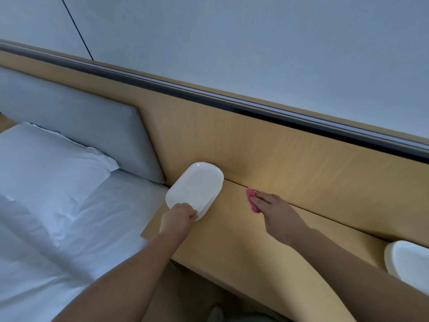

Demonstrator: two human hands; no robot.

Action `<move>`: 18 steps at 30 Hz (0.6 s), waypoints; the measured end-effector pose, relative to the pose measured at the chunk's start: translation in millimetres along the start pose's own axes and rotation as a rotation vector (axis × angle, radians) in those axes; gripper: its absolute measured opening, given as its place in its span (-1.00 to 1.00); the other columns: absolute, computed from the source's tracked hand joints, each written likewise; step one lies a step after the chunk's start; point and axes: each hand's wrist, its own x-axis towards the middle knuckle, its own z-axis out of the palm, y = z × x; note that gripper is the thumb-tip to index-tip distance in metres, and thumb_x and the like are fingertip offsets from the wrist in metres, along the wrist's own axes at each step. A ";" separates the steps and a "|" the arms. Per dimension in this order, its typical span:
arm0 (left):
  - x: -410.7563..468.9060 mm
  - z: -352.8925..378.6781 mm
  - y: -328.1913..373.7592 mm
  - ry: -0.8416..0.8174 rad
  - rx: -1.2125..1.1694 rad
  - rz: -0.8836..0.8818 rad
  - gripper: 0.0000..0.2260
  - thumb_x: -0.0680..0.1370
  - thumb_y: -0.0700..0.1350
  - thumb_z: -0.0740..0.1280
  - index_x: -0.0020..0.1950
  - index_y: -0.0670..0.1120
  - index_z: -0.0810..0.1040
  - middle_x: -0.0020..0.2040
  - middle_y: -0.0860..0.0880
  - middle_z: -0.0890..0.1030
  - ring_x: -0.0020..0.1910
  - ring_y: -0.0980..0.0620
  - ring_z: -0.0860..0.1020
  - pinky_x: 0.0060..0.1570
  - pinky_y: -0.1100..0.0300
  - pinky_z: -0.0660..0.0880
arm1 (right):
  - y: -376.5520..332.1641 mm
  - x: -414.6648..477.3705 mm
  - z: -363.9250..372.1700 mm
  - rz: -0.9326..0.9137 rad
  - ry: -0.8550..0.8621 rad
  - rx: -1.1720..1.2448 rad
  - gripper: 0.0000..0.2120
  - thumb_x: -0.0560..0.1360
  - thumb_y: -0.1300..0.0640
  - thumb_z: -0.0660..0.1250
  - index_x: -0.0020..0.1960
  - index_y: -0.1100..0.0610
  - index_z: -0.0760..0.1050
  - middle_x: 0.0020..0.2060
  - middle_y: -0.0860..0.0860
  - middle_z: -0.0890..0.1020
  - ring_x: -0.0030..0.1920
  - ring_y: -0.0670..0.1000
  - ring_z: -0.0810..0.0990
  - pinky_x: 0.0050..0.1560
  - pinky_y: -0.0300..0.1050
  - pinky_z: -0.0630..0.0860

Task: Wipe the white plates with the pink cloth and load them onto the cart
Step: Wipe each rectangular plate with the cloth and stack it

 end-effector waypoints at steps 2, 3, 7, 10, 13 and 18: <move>4.9 1.0 -1.9 -0.031 0.010 -0.006 -0.77 0.64 -0.02 0.18 0.12 0.02 0.62 0.02 0.06 0.56 0.05 0.06 0.49 -0.03 0.13 0.50 | -0.5 0.2 5.1 0.012 0.002 -0.010 -0.49 0.42 0.40 0.27 0.35 0.14 0.46 0.30 0.03 0.51 0.14 0.16 0.54 0.21 0.06 0.48; 7.2 0.9 -1.4 -0.047 0.018 -0.008 -0.77 0.64 -0.02 0.18 0.13 0.02 0.62 0.04 0.06 0.56 0.06 0.06 0.49 -0.03 0.12 0.50 | 0.1 0.2 8.0 0.018 -0.007 -0.014 -0.48 0.42 0.39 0.27 0.36 0.13 0.45 0.30 0.02 0.51 0.16 0.15 0.53 0.21 0.07 0.48; 12.1 0.2 2.2 -0.067 0.037 -0.018 -0.77 0.62 -0.01 0.20 0.09 0.00 0.63 0.04 0.05 0.55 0.02 0.06 0.49 -0.05 0.10 0.52 | 1.3 -0.5 14.3 0.025 -0.039 -0.031 -0.49 0.44 0.38 0.24 0.36 0.10 0.42 0.31 -0.01 0.49 0.25 0.13 0.48 0.25 0.04 0.45; 10.2 0.1 7.6 -0.055 0.017 -0.010 -0.78 0.61 -0.01 0.21 0.15 -0.02 0.58 0.11 0.05 0.53 0.08 0.06 0.48 -0.04 0.12 0.52 | 0.3 -4.5 12.5 0.059 -0.040 -0.028 -0.45 0.48 0.36 0.22 0.44 0.09 0.36 0.37 -0.01 0.44 0.30 0.09 0.43 0.32 -0.01 0.39; 7.6 0.0 20.4 -0.027 0.003 0.042 -0.74 0.62 -0.03 0.18 0.27 0.00 0.51 0.21 0.06 0.50 0.16 0.07 0.45 0.00 0.15 0.50 | 1.9 -11.2 7.1 0.077 -0.027 -0.012 -0.47 0.48 0.37 0.22 0.42 0.09 0.38 0.36 -0.01 0.45 0.28 0.11 0.45 0.31 0.01 0.40; 12.5 3.1 63.1 -0.037 -0.021 0.175 -0.72 0.62 -0.09 0.15 0.30 -0.02 0.49 0.24 0.05 0.50 0.17 0.06 0.45 0.05 0.12 0.49 | 13.4 -37.0 -7.5 0.156 0.039 0.031 -0.47 0.52 0.36 0.21 0.46 0.08 0.35 0.36 -0.06 0.46 0.27 0.05 0.45 0.32 -0.07 0.39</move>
